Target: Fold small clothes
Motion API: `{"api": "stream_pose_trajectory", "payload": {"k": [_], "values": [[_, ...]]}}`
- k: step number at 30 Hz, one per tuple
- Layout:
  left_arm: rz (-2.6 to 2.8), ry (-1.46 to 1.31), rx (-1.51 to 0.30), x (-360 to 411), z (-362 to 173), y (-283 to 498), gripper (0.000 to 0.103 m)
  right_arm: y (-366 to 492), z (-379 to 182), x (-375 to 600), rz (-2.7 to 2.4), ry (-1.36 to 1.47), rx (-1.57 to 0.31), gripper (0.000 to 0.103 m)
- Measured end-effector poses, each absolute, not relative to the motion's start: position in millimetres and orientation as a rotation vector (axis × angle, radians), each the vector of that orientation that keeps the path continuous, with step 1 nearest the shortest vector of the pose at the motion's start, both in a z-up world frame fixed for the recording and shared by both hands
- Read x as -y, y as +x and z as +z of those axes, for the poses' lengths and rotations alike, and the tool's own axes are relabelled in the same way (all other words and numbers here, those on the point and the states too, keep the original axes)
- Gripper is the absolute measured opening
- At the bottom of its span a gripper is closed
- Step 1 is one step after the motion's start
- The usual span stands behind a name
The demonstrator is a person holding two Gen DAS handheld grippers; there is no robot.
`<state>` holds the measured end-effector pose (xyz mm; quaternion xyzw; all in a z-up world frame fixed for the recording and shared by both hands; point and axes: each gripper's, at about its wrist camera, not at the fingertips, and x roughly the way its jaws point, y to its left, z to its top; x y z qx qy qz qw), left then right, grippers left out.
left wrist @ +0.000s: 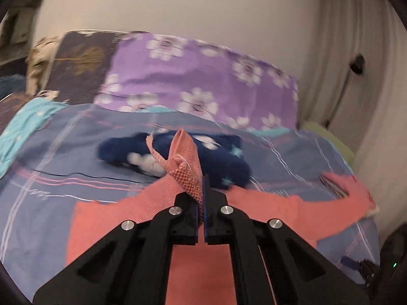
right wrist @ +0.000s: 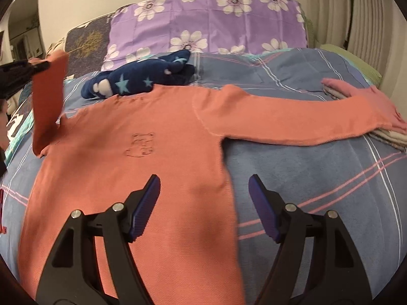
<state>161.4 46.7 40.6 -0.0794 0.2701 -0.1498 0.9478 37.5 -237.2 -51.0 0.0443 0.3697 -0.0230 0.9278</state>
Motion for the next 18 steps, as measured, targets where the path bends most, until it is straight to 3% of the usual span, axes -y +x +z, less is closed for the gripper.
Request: {"api": "stream_pose_trajectory", "payload": {"k": [2, 4, 5, 6, 8, 9, 10, 12, 18], "values": [[-0.377, -0.13, -0.604, -11.1, 22.1, 165.2, 0.002, 37.4, -51.0, 245.8, -0.057, 0.109, -0.759, 0.073], [-0.422, -0.082, -0.665, 19.0, -0.6, 164.4, 0.015, 36.7, -50.0, 252.5, -0.057, 0.125, -0.76, 0.073], [-0.427, -0.059, -0.682, 26.6, -7.7, 163.1, 0.029, 35.8, -49.4, 254.3, -0.055, 0.126, -0.758, 0.073], [-0.424, -0.038, -0.69, 31.8, -14.4, 158.3, 0.036, 35.4, -48.5, 256.2, -0.05, 0.126, -0.757, 0.073], [-0.411, -0.024, -0.699, 29.8, -20.0, 148.7, 0.038, 37.6, -48.1, 259.1, -0.017, 0.13, -0.77, 0.071], [-0.395, -0.025, -0.706, 23.9, -21.3, 143.0, 0.039, 39.6, -48.7, 258.8, 0.006, 0.137, -0.782, 0.062], [-0.379, -0.027, -0.705, 19.6, -21.2, 136.4, 0.041, 44.1, -50.4, 258.5, 0.06, 0.158, -0.808, 0.046], [-0.333, -0.01, -0.689, 6.7, -21.3, 123.5, 0.053, 55.6, -53.7, 256.4, 0.157, 0.218, -0.86, 0.032], [-0.115, 0.074, -0.715, -54.4, -35.9, 101.4, 0.061, 111.7, -52.9, 216.6, 0.38, 0.278, -0.935, 0.028]]}}
